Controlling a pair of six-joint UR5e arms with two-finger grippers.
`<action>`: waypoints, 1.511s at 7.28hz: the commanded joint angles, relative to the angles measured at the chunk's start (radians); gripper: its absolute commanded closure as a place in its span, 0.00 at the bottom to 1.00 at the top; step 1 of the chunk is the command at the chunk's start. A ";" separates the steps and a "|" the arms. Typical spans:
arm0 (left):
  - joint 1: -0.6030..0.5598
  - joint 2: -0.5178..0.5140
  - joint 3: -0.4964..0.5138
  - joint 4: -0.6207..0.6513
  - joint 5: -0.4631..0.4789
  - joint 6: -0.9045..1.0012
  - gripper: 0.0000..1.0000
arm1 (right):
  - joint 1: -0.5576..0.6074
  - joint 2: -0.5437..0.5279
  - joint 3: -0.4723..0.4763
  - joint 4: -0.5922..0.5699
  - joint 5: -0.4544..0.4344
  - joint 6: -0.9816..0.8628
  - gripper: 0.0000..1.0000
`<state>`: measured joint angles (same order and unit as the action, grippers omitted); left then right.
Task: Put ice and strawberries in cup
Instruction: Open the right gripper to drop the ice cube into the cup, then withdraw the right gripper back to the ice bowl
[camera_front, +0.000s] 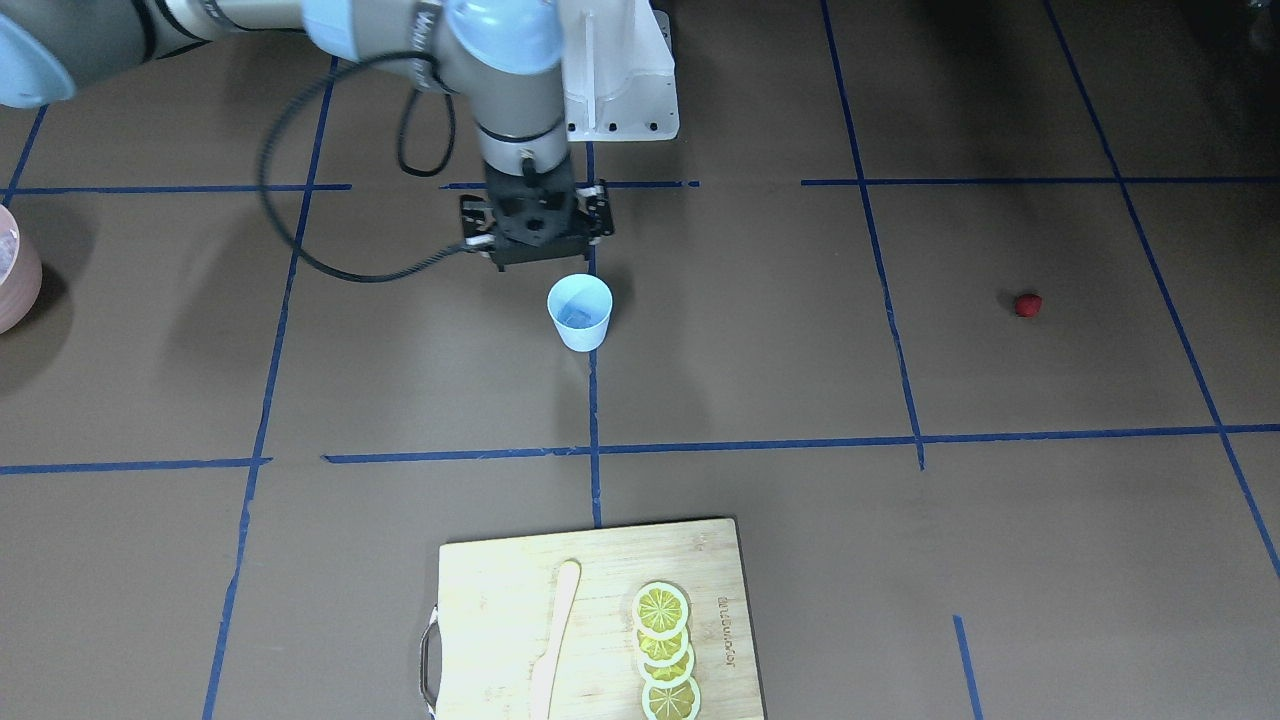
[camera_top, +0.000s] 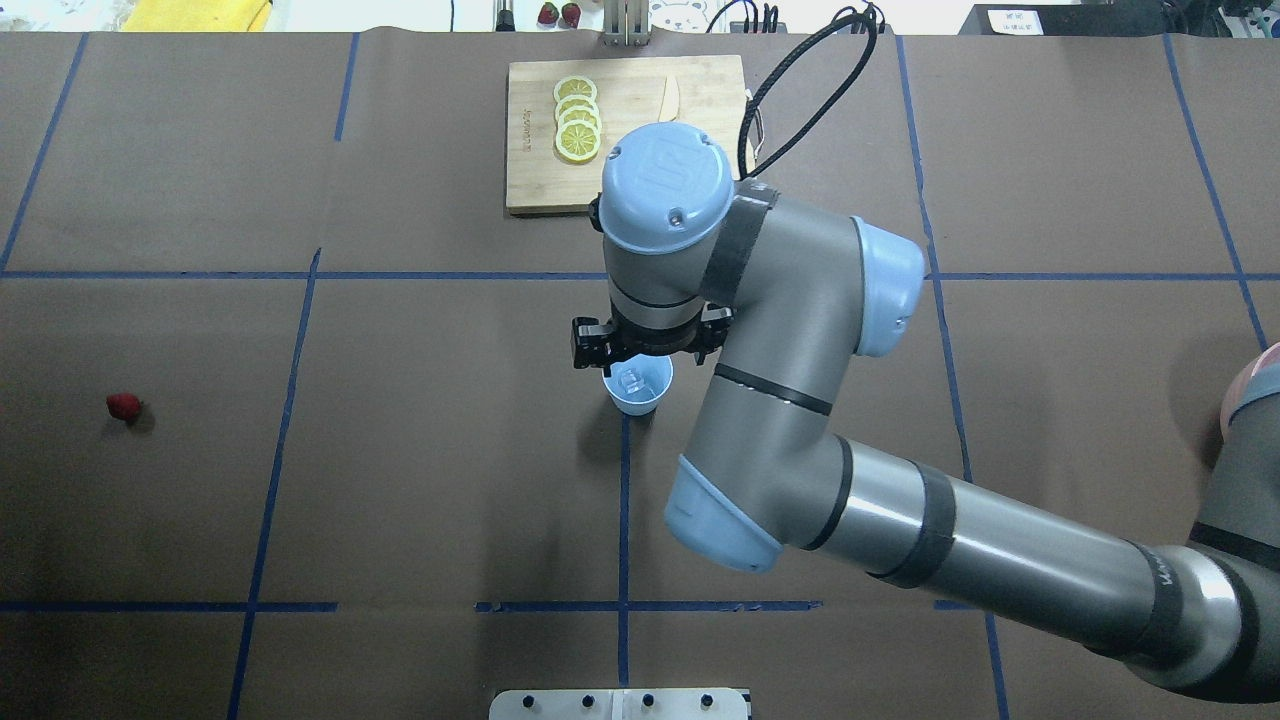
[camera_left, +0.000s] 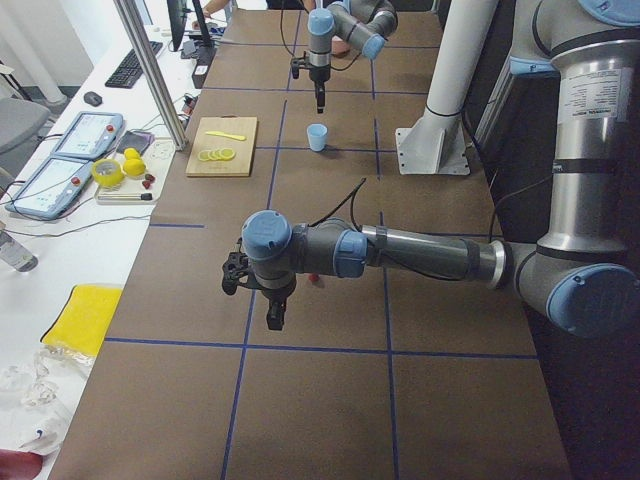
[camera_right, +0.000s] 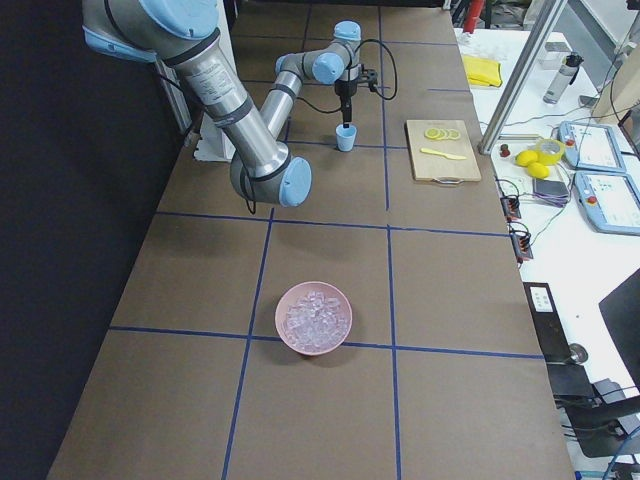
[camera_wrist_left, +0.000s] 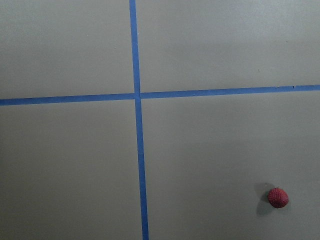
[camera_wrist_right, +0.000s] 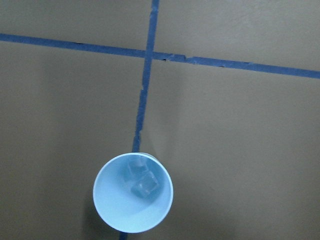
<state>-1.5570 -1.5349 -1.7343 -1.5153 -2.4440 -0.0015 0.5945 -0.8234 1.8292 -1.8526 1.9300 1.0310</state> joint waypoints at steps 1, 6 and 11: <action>0.000 -0.001 -0.004 -0.002 -0.001 0.000 0.00 | 0.138 -0.214 0.250 -0.043 0.030 -0.108 0.01; 0.000 0.004 -0.030 -0.009 -0.001 -0.054 0.00 | 0.472 -0.595 0.355 -0.030 0.180 -0.663 0.01; 0.000 0.005 -0.036 -0.008 -0.001 -0.057 0.00 | 0.746 -0.912 0.293 0.135 0.291 -1.153 0.01</action>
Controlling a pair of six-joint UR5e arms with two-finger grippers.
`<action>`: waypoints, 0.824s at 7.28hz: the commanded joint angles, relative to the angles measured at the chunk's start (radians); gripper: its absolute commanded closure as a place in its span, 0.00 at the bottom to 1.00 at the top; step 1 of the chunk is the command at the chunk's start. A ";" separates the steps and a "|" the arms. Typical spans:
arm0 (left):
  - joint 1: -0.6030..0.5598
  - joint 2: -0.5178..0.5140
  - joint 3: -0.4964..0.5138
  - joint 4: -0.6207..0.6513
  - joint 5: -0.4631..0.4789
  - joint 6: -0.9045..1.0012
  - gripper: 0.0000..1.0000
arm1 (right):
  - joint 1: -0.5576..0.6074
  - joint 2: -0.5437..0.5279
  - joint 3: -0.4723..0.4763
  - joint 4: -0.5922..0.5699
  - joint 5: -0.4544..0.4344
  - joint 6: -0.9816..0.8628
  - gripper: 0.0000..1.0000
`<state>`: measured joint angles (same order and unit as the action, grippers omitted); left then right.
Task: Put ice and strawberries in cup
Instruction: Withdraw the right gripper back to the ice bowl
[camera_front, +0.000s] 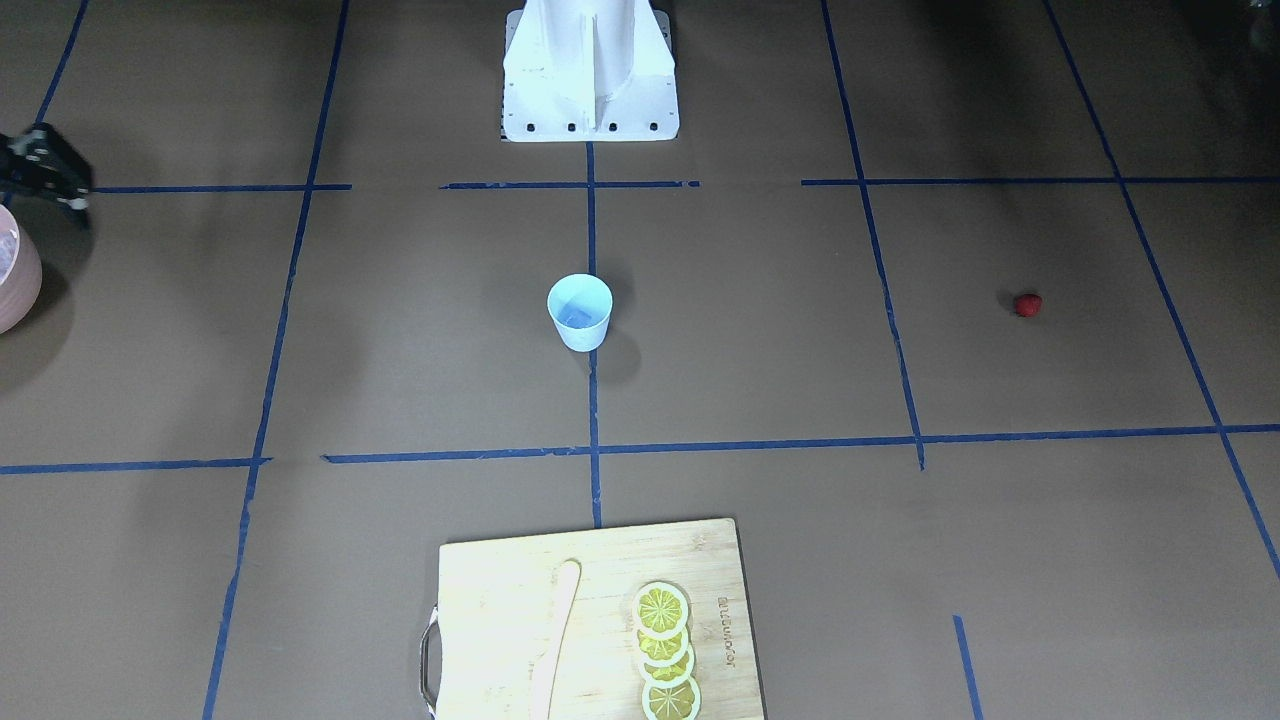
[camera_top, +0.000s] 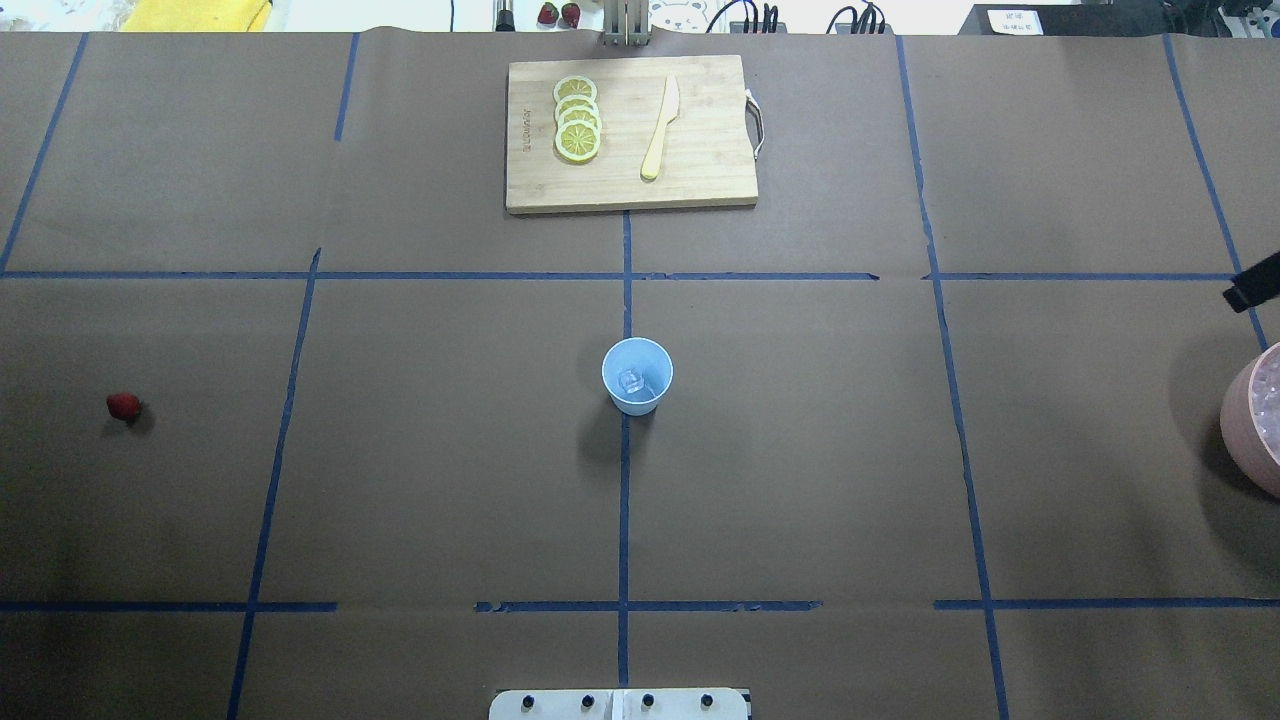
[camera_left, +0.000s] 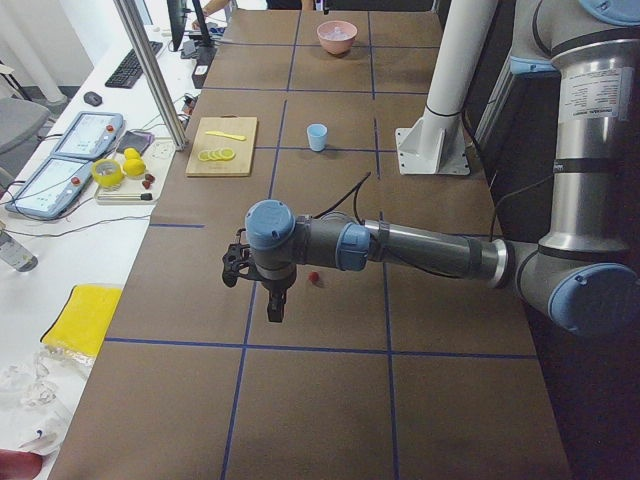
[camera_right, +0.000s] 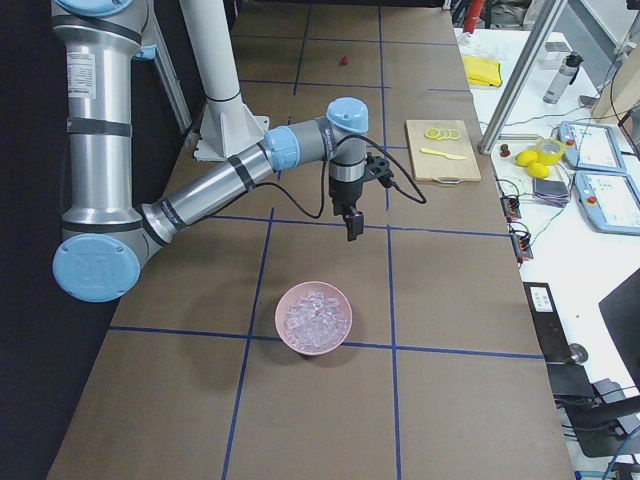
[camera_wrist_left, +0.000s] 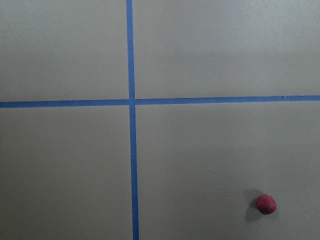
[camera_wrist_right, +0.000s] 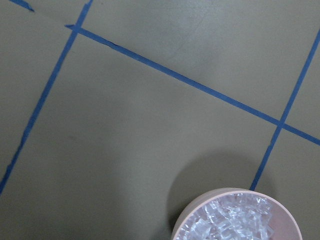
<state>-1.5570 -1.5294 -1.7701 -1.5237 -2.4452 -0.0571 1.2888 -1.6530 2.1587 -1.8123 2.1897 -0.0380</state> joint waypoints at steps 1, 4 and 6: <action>0.000 0.002 0.000 -0.001 0.000 0.000 0.00 | 0.063 -0.153 -0.102 0.240 0.048 -0.117 0.01; 0.000 0.000 0.000 0.000 0.000 -0.001 0.00 | 0.067 -0.217 -0.288 0.549 0.051 -0.120 0.01; 0.000 0.000 0.000 -0.001 0.000 -0.001 0.00 | 0.067 -0.228 -0.373 0.631 0.056 -0.119 0.02</action>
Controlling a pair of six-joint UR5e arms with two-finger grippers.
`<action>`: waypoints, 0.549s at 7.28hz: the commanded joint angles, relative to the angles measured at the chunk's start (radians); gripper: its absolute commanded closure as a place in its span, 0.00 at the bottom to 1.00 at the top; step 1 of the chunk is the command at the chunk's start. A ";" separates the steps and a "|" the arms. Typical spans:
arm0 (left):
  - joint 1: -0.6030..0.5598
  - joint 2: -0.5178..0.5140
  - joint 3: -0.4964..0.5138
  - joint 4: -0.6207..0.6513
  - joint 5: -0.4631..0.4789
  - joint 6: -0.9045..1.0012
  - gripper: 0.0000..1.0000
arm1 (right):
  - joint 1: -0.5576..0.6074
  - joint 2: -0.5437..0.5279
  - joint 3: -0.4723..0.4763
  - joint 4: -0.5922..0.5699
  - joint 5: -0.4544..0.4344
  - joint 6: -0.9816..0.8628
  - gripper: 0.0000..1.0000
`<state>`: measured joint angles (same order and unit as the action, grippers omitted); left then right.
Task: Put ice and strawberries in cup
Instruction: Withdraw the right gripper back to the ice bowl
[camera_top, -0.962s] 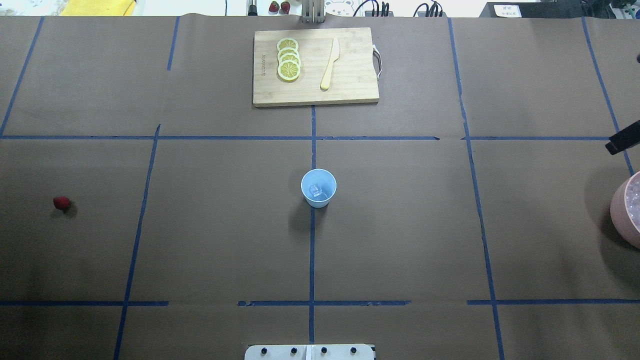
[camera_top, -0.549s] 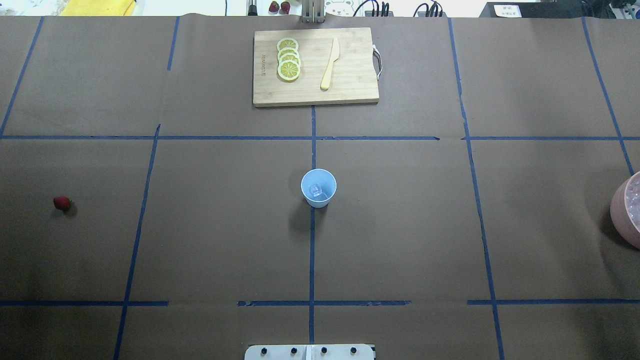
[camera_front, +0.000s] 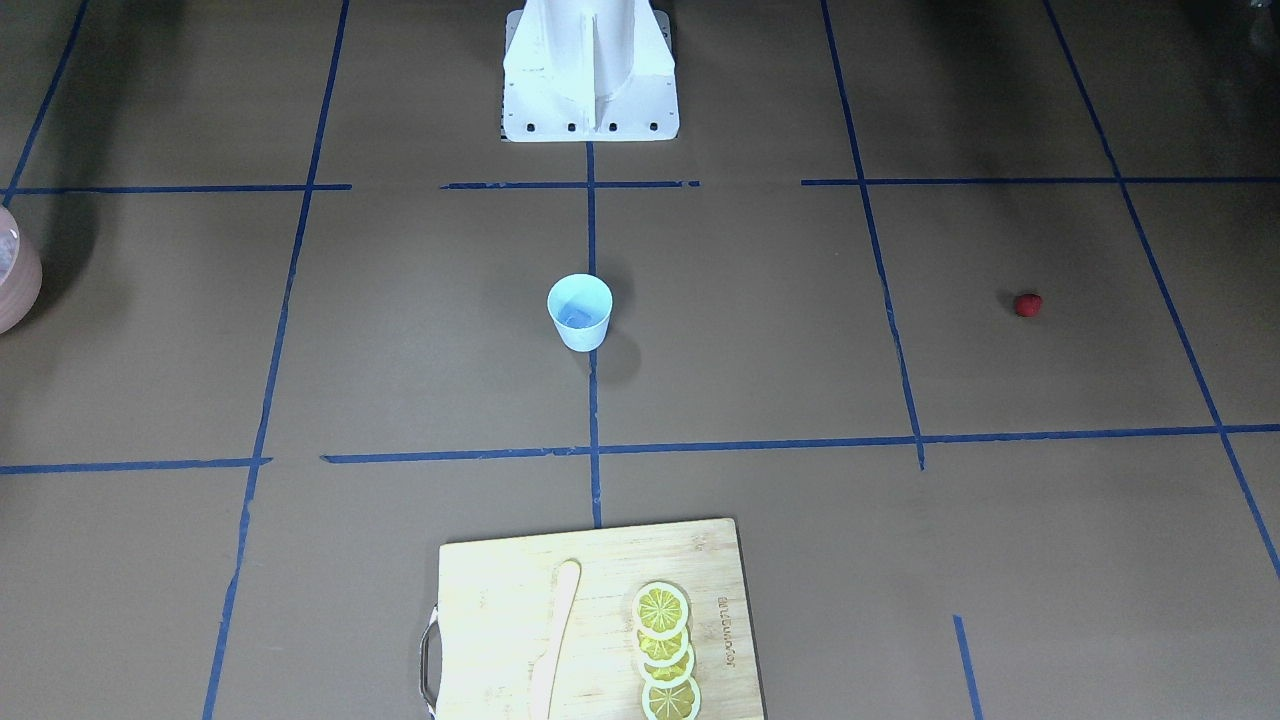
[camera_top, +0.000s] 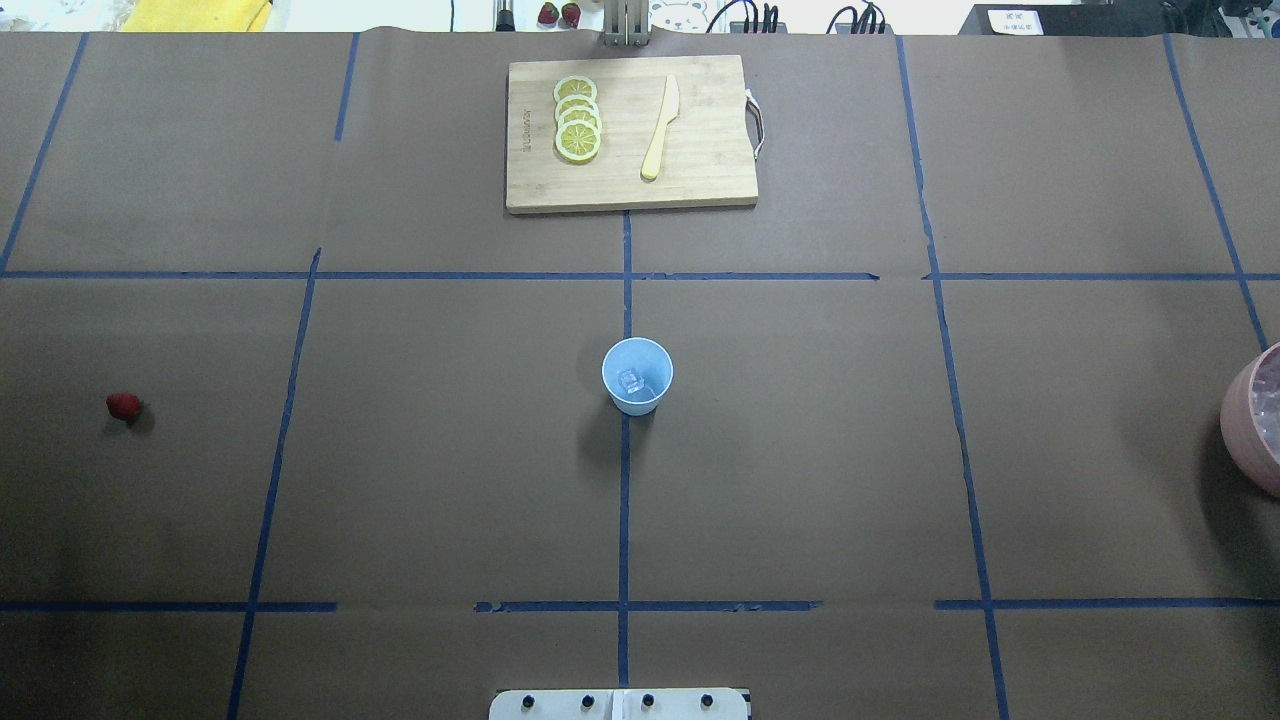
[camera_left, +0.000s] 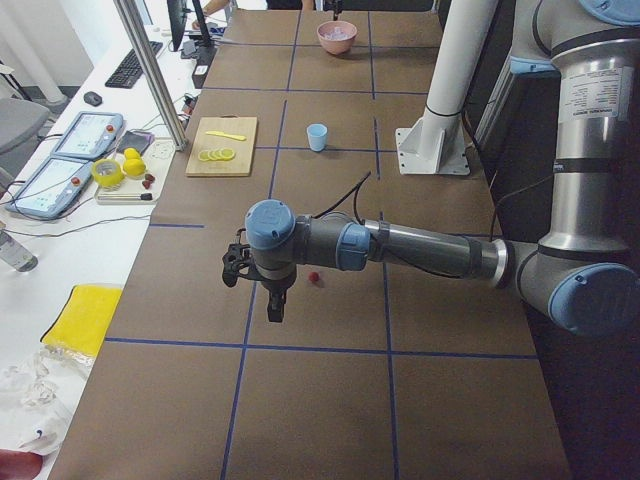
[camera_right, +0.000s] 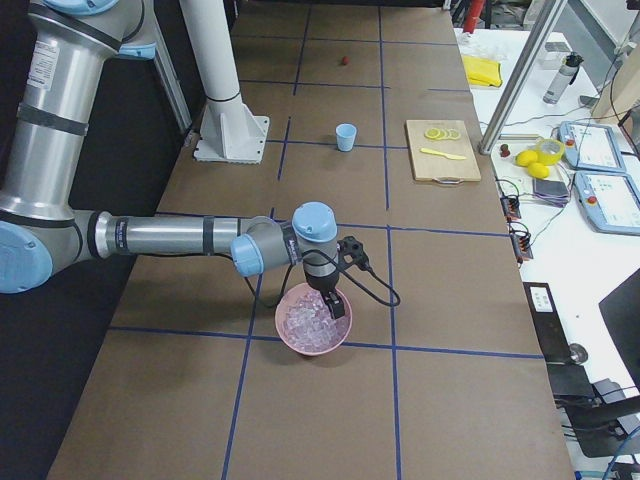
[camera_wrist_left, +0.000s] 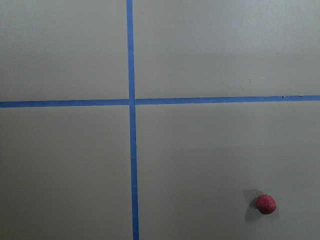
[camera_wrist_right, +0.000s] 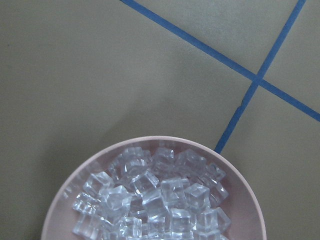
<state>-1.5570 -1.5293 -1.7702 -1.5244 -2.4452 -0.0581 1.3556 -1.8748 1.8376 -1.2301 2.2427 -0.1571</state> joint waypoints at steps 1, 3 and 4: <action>0.000 0.000 0.000 0.000 0.000 0.001 0.00 | 0.000 -0.001 -0.069 0.049 0.005 0.001 0.05; 0.000 0.001 0.000 0.000 0.000 0.001 0.00 | -0.003 -0.003 -0.070 0.038 0.005 -0.007 0.23; 0.000 0.003 0.000 0.000 0.000 0.001 0.00 | -0.025 -0.003 -0.070 0.040 0.002 -0.009 0.29</action>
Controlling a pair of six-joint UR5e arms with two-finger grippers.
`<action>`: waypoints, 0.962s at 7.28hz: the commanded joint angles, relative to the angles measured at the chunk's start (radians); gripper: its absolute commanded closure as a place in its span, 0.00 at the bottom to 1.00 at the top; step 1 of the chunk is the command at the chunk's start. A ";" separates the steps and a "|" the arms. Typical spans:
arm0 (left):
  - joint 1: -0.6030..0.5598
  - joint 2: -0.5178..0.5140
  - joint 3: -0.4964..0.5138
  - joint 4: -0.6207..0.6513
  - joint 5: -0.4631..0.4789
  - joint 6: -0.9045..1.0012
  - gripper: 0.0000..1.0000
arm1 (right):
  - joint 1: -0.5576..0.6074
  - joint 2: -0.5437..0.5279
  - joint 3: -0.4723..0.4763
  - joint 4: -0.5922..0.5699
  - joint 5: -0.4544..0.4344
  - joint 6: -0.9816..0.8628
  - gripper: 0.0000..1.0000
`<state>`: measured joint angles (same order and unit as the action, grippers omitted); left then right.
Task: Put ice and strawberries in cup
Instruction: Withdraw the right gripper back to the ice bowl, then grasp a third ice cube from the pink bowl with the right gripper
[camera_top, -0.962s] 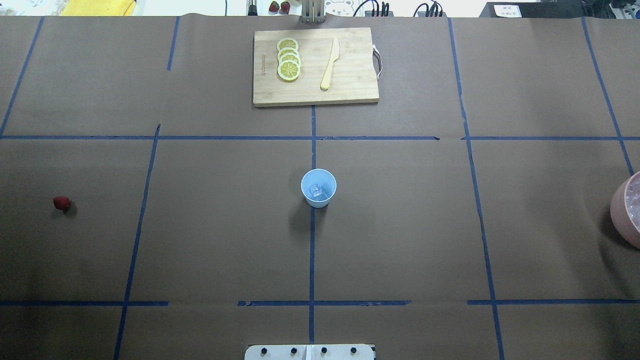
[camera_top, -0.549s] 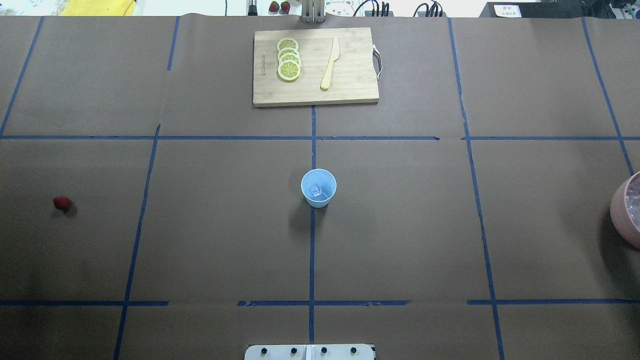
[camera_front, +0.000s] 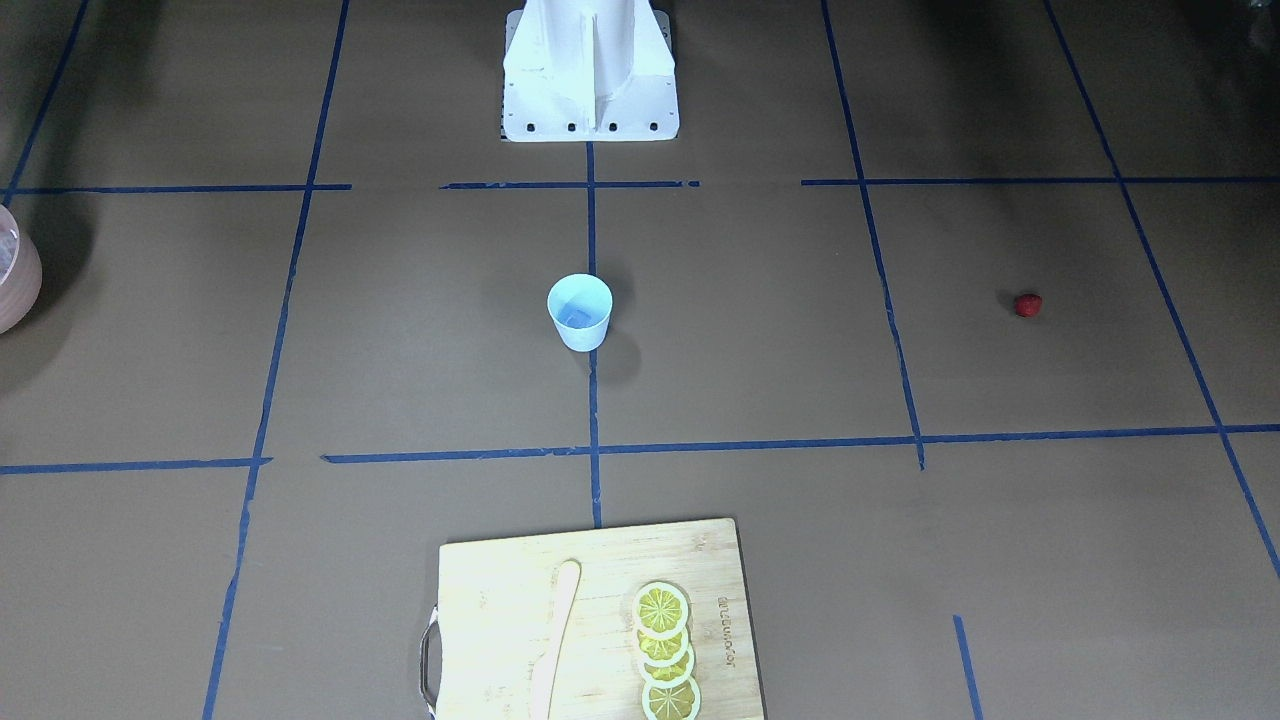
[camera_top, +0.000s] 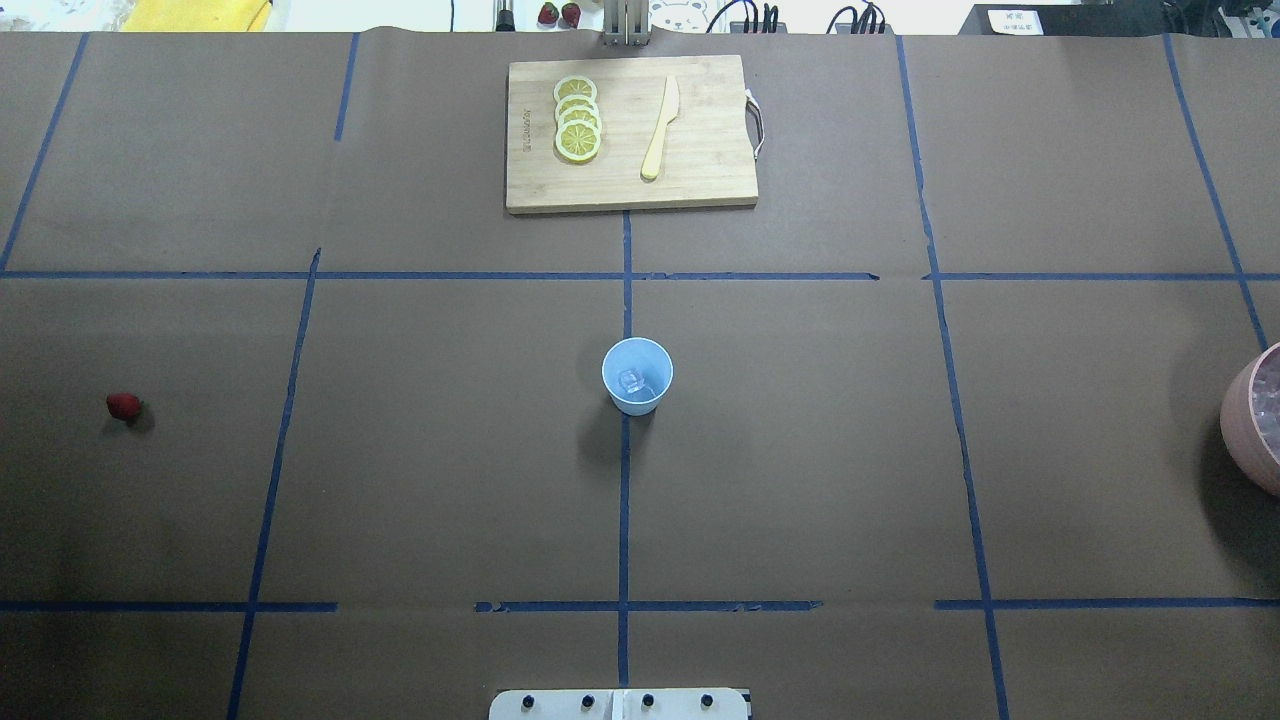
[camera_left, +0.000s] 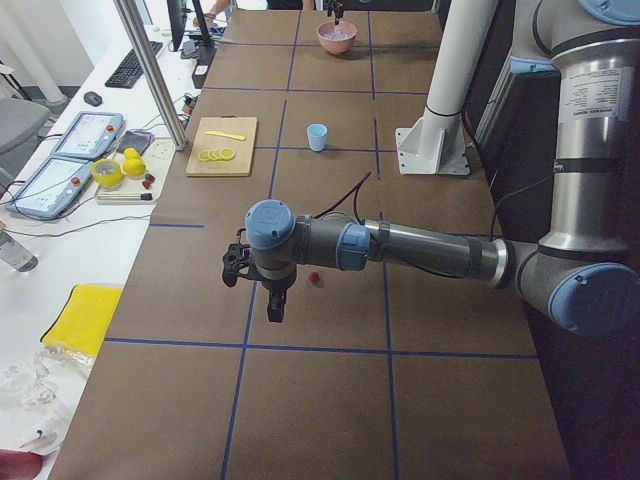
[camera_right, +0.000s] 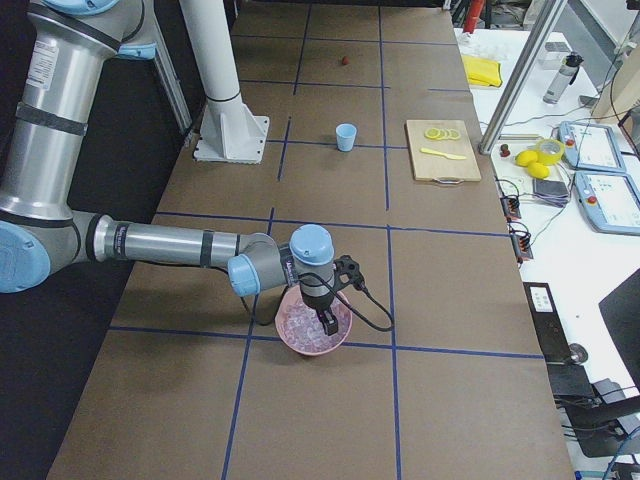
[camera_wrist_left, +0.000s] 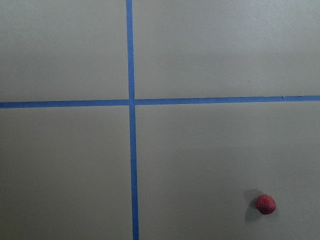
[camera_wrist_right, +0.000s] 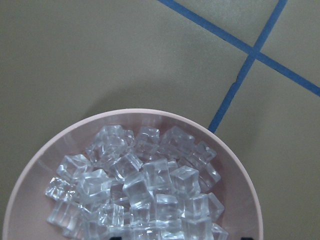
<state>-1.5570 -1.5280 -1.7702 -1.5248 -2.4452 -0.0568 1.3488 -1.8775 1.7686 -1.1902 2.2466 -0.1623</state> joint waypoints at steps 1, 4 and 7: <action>0.000 0.003 -0.002 0.000 0.000 0.000 0.00 | -0.040 -0.002 -0.005 0.000 -0.015 -0.005 0.31; -0.002 0.003 -0.002 0.000 0.000 0.000 0.00 | -0.083 -0.003 -0.021 0.000 -0.042 -0.006 0.32; 0.000 0.003 -0.002 0.000 -0.002 0.000 0.00 | -0.085 -0.012 -0.041 0.000 -0.076 -0.048 0.32</action>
<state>-1.5576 -1.5248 -1.7717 -1.5248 -2.4455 -0.0568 1.2648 -1.8884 1.7372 -1.1904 2.1944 -0.1909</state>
